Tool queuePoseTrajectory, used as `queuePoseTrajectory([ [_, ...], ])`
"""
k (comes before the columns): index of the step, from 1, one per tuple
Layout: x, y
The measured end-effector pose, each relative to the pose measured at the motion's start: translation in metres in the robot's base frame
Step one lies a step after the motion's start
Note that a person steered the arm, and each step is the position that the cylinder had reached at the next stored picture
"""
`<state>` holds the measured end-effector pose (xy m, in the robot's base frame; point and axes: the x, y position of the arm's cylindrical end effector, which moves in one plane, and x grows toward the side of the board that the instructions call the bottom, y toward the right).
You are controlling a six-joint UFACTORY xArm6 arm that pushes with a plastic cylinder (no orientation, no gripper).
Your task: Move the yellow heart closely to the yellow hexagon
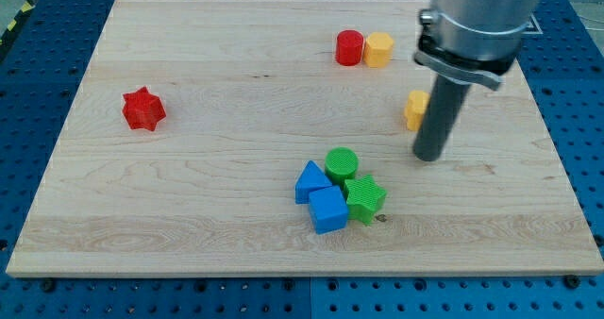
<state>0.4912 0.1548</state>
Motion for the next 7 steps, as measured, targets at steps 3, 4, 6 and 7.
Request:
queuePoseTrajectory([
  [3,-0.024,0.011],
  [4,-0.032,0.009],
  [6,-0.035,0.008],
  [7,-0.040,-0.001],
])
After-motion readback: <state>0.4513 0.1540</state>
